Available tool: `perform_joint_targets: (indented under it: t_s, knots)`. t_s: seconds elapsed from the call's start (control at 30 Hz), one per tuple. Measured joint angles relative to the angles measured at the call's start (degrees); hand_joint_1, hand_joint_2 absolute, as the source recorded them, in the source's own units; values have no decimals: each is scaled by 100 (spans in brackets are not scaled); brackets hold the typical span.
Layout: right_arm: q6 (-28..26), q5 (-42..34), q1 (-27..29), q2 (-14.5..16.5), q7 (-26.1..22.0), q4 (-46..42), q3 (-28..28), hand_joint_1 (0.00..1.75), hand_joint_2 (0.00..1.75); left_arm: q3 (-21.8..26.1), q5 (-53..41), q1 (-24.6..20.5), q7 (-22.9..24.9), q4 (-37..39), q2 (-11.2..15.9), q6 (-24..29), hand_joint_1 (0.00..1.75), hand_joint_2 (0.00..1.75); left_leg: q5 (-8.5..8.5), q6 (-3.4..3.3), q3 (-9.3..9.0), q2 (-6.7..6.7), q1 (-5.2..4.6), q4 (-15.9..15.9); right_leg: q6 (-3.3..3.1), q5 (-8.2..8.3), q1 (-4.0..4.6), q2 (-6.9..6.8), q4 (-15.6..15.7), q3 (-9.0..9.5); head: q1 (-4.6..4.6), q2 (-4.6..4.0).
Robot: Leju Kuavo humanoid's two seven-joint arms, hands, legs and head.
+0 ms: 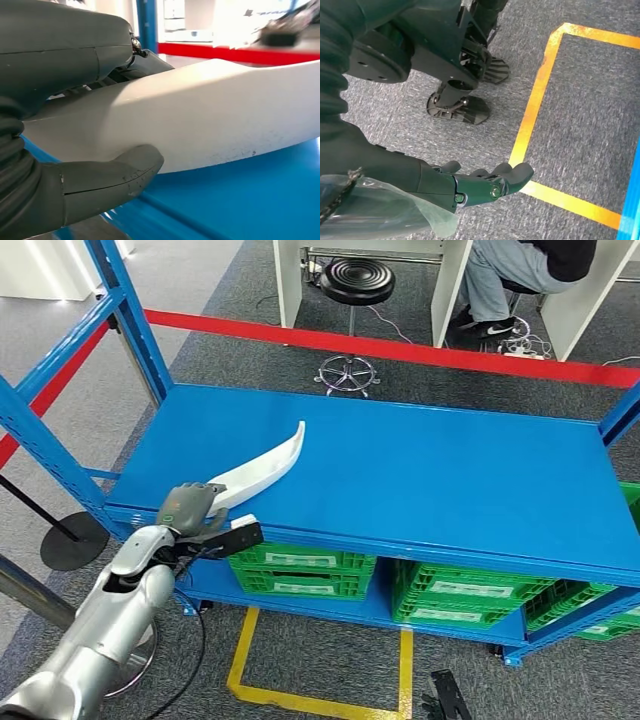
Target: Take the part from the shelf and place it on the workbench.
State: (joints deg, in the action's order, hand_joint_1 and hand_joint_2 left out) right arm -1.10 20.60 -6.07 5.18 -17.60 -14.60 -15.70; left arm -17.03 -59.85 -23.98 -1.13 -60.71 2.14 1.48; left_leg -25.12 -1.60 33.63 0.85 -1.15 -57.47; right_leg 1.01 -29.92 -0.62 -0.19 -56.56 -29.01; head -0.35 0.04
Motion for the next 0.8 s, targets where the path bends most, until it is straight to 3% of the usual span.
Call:
perform_joint_targets:
  t_s: [0.3,0.43,0.5,0.6,0.63,0.67,0.7,0.8]
  knots:
    - [-89,-168,179,0,-261,0,-207,0,175,-102,380,1545,-325,-2428,-100,540,175,175,-38,-52,39,-1,-25,-51,38,1,-18,3,10,-17,-4,0]
    - [-85,-235,234,-1,-401,0,-311,0,175,-178,358,2107,-558,-3171,-160,995,175,175,-2,-126,35,6,-14,-26,109,-3,-25,2,12,-9,-4,0]
    - [-25,-309,249,-9,-506,0,-383,0,175,-238,301,2335,-655,-3454,-215,1229,175,175,61,-184,37,24,17,51,134,-240,-17,8,-228,-117,7,0]
    - [130,-421,297,-37,-649,0,-513,0,175,-341,259,2649,-755,-3766,-307,1496,175,175,122,-219,109,33,22,77,158,-869,-17,12,-1304,-535,24,0]
    - [160,-439,319,-46,-674,0,-549,0,175,-371,255,2735,-771,-3829,-327,1532,175,175,143,-216,138,32,20,76,166,-949,-18,12,-1556,-618,23,0]
    - [181,-451,337,-54,-692,0,-579,0,175,-393,251,2806,-780,-3878,-343,1551,175,175,168,-206,166,30,19,74,169,-915,-18,11,-1604,-602,24,0]
    - [191,-460,349,-62,-700,0,-605,0,175,-408,251,2860,-785,-3921,-356,1556,175,175,192,-191,192,27,20,71,169,-768,-21,10,-1395,-468,24,0]
    - [210,-472,339,-91,-716,0,-669,0,175,-432,249,2952,-794,-4036,-384,1572,175,175,266,-111,256,20,13,43,133,-293,-22,12,-172,210,19,0]
